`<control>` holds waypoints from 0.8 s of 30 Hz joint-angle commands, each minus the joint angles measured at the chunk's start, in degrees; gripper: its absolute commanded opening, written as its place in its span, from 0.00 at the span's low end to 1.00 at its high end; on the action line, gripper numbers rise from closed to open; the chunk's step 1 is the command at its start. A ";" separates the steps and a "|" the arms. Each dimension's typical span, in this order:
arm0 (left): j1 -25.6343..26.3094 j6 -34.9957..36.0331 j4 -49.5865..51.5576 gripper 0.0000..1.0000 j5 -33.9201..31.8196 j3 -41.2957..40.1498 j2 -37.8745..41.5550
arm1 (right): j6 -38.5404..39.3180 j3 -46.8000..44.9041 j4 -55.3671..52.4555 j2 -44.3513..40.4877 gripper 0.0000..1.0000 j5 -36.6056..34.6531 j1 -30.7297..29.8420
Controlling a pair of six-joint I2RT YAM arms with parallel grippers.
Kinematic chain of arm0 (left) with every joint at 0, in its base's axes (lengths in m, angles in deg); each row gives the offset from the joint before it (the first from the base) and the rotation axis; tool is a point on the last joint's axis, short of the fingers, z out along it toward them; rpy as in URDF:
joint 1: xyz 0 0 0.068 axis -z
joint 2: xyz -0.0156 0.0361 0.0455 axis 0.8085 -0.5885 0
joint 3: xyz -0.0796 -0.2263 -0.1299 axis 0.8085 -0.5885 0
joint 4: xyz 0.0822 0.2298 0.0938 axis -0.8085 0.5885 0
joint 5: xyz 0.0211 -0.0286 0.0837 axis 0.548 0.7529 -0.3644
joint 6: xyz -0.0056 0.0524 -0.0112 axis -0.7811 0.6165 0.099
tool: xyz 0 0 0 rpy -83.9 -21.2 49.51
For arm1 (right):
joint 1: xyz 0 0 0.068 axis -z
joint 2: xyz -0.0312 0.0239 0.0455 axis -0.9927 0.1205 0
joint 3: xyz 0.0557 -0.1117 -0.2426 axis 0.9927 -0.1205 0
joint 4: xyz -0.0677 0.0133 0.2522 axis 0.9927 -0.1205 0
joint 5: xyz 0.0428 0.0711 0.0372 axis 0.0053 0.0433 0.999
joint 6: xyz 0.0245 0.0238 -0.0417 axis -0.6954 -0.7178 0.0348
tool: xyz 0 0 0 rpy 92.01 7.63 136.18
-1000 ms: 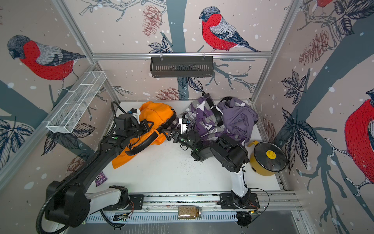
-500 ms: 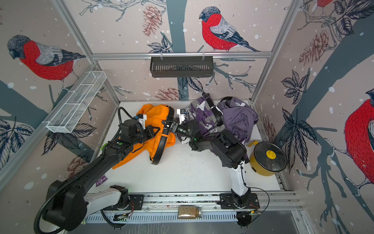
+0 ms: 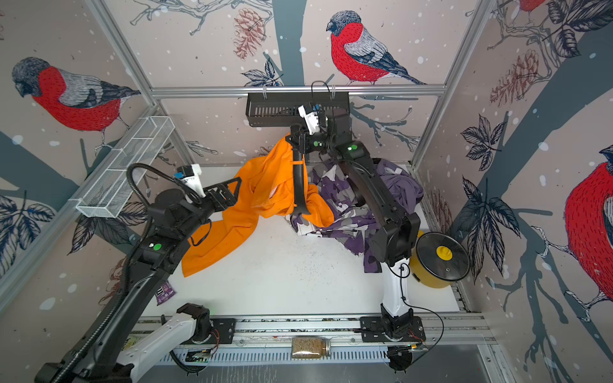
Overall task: Remove the belt from the trousers
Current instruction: Adjust the trousers at the center of the board.
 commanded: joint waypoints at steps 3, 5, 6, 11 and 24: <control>-2.02 5.79 6.37 1.00 -6.64 4.31 -0.56 | 11.19 9.85 -17.41 -2.89 0.02 3.27 -2.97; -2.22 6.44 6.67 1.00 -8.35 4.97 -1.05 | 15.17 3.78 -18.99 -6.36 0.02 2.55 -7.59; -2.31 6.76 6.81 1.00 -9.56 5.23 -1.16 | 17.83 -0.44 -20.74 -8.00 0.02 1.01 -10.83; -2.92 8.73 6.61 1.00 -13.49 4.68 -0.16 | 17.30 -37.60 -13.28 -18.53 0.02 -5.19 -21.46; 4.96 6.47 -4.73 0.99 -2.75 -11.71 -7.04 | 0.49 -88.55 11.71 -30.05 0.37 -10.89 -14.06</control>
